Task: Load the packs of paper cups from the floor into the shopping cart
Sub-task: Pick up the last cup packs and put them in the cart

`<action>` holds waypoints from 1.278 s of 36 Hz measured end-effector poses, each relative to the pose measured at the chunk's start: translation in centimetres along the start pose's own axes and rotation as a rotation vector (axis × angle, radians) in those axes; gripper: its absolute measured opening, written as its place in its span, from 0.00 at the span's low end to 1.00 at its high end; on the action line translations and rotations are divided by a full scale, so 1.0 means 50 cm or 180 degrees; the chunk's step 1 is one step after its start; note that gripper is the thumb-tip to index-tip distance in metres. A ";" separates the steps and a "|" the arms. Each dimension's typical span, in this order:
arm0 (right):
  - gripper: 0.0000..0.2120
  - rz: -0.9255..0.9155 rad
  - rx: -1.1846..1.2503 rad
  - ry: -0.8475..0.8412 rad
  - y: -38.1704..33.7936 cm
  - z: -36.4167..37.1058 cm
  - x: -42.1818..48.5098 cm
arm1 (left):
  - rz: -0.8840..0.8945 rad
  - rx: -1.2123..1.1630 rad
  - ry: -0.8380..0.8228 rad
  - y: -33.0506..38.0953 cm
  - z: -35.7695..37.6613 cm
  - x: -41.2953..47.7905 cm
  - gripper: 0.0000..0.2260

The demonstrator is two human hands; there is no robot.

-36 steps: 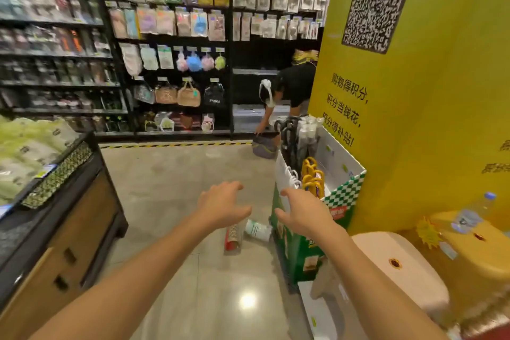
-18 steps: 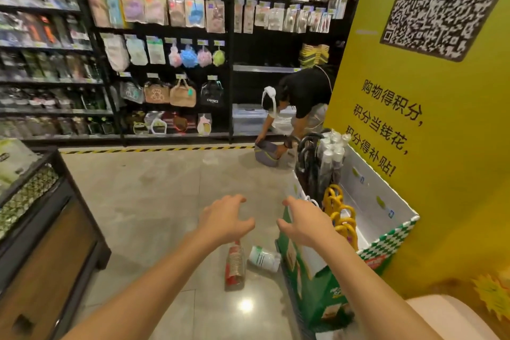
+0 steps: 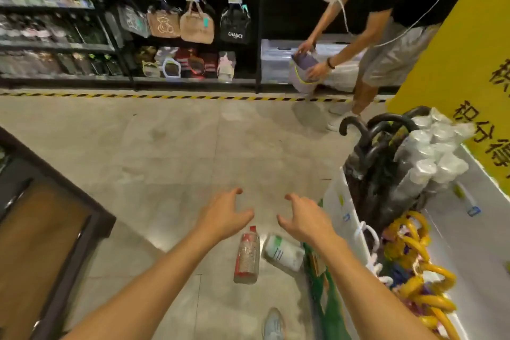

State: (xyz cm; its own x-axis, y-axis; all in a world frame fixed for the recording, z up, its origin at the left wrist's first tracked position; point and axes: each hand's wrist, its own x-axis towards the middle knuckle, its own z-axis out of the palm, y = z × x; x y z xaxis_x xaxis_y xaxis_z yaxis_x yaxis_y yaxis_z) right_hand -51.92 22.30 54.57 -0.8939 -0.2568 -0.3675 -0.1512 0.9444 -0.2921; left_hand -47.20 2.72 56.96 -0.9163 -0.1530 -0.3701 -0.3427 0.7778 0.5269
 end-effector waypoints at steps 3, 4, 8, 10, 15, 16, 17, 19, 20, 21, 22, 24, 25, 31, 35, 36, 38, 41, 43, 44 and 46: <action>0.33 0.0190 0.0142 -0.0160 0.051 0.081 0.142 | -0.0206 -0.0069 -0.0123 -0.047 0.076 0.145 0.31; 0.33 0.0282 0.0189 -0.0227 0.069 0.118 0.185 | -0.0296 -0.0128 -0.0154 -0.069 0.109 0.191 0.31; 0.33 0.0646 0.0398 -0.0438 0.141 0.299 0.348 | -0.0539 -0.0387 -0.0314 -0.178 0.272 0.370 0.33; 0.34 0.0742 0.0440 -0.0572 0.183 0.410 0.421 | -0.0664 -0.0504 -0.0393 -0.244 0.378 0.452 0.35; 0.36 0.0913 0.0427 -0.1006 0.310 0.710 0.577 | -0.1019 -0.0461 -0.0656 -0.425 0.661 0.632 0.42; 0.36 0.0917 0.0377 -0.1061 0.338 0.766 0.602 | -0.1129 -0.0461 -0.0699 -0.459 0.714 0.661 0.43; 0.36 0.0900 0.0342 -0.1101 0.366 0.820 0.628 | -0.1218 -0.0475 -0.0744 -0.489 0.766 0.688 0.43; 0.42 0.0830 0.0177 -0.1069 0.417 0.908 0.669 | -0.1415 -0.0534 -0.0833 -0.538 0.854 0.731 0.47; 0.46 0.0761 0.0028 -0.1037 0.438 0.947 0.689 | -0.1531 -0.0556 -0.0873 -0.560 0.895 0.751 0.51; 0.52 0.0676 -0.0112 -0.1020 0.456 0.977 0.706 | -0.1628 -0.0588 -0.0895 -0.577 0.927 0.768 0.56; 0.57 0.0601 -0.0243 -0.1032 0.476 1.015 0.727 | -0.1704 -0.0623 -0.0865 -0.597 0.967 0.788 0.62; 0.64 0.0528 -0.0373 -0.1139 0.506 1.076 0.759 | -0.1763 -0.0752 -0.0762 -0.641 1.039 0.821 0.67; 0.65 0.0486 -0.0386 -0.1146 0.519 1.098 0.772 | -0.1737 -0.0845 -0.0736 -0.662 1.069 0.833 0.66; 0.56 0.0350 -0.0511 -0.0723 0.549 1.155 0.804 | -0.1451 -0.1307 -0.0530 -0.724 1.144 0.856 0.51; 0.53 0.0614 -0.0100 -0.0612 0.533 1.139 0.817 | -0.1249 -0.1511 -0.0527 -0.716 1.112 0.873 0.45; 0.53 0.0688 0.0037 -0.0587 0.525 1.129 0.818 | -0.1192 -0.1537 -0.0473 -0.709 1.096 0.877 0.45; 0.52 0.0775 0.0203 -0.0507 0.504 1.099 0.817 | -0.1091 -0.1543 -0.0324 -0.695 1.054 0.880 0.45; 0.52 0.0882 0.0405 -0.0376 0.457 1.026 0.801 | -0.1094 -0.1664 -0.0059 -0.661 0.960 0.862 0.43; 0.52 0.0940 0.0572 -0.0246 0.416 0.953 0.778 | -0.1087 -0.1731 0.0102 -0.628 0.875 0.833 0.43; 0.53 0.0962 0.0663 -0.0180 0.391 0.908 0.764 | -0.1082 -0.1755 0.0172 -0.609 0.826 0.814 0.43; 0.55 0.0977 0.0856 -0.0049 0.334 0.805 0.729 | -0.1081 -0.1835 0.0282 -0.567 0.715 0.765 0.44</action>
State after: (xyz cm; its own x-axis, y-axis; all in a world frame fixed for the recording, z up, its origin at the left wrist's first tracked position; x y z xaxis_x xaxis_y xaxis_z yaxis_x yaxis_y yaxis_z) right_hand -70.07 20.43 0.76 -0.8736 0.0236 -0.4860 0.2390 0.8908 -0.3865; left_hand -65.12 -3.39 0.50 -0.7432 -0.4001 -0.5362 -0.6481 0.2316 0.7255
